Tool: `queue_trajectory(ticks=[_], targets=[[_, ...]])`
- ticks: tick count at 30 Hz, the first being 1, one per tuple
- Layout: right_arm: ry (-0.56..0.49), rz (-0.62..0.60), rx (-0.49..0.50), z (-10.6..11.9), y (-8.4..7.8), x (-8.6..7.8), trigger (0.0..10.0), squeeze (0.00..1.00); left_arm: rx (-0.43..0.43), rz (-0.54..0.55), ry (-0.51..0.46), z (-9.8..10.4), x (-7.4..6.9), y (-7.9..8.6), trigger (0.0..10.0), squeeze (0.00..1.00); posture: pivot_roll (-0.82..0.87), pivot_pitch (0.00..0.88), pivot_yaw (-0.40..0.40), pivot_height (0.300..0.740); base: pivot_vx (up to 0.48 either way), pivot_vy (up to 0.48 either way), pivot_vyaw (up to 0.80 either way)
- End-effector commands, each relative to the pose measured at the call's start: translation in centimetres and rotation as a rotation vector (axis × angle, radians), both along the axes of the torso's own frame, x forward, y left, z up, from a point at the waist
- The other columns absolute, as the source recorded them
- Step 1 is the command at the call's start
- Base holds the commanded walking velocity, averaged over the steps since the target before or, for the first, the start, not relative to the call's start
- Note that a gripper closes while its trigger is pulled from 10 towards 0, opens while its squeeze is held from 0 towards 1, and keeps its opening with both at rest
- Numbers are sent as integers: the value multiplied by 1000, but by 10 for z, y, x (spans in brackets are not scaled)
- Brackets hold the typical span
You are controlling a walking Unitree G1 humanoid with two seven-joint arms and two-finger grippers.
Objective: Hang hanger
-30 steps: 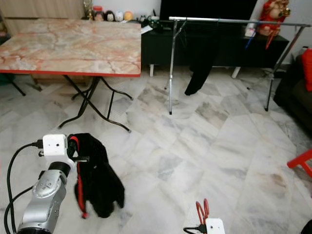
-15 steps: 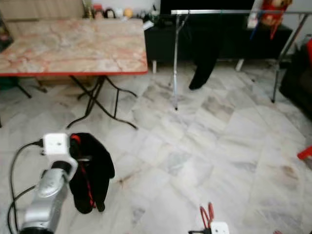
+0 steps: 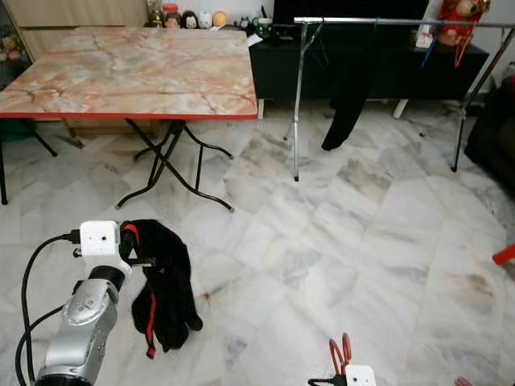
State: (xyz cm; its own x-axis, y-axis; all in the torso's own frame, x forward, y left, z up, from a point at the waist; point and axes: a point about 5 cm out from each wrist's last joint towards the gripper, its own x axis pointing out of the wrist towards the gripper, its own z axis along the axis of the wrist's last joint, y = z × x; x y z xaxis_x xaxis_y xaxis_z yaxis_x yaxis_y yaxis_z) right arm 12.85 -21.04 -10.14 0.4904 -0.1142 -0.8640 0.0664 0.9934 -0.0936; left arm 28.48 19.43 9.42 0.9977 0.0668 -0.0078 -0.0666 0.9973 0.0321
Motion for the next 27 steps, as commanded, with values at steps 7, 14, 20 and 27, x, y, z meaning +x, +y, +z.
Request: queue_trajectory(ticks=[7, 14, 20, 27], targets=[[-17, -3, 17, 1, 2, 3, 10000, 0, 4, -1, -43, 11, 3, 0, 10000, 0, 54, 0, -39, 740, 0, 47, 638], [-4, -19, 21, 0, -7, -7, 10000, 0, 6, 0, -41, 12, 3, 1, 10000, 0, 55, 0, -39, 740, 0, 140, 114], [-5, -30, 26, 0, -14, -12, 10000, 0, 9, -2, -48, 13, 4, 0, 10000, 0, 61, 0, -42, 740, 0, 132, 0], [-12, -32, 28, 0, -9, -9, 10000, 0, 24, -58, -78, 20, 4, -7, 10000, 0, 66, 0, -38, 740, 0, 0, 0]])
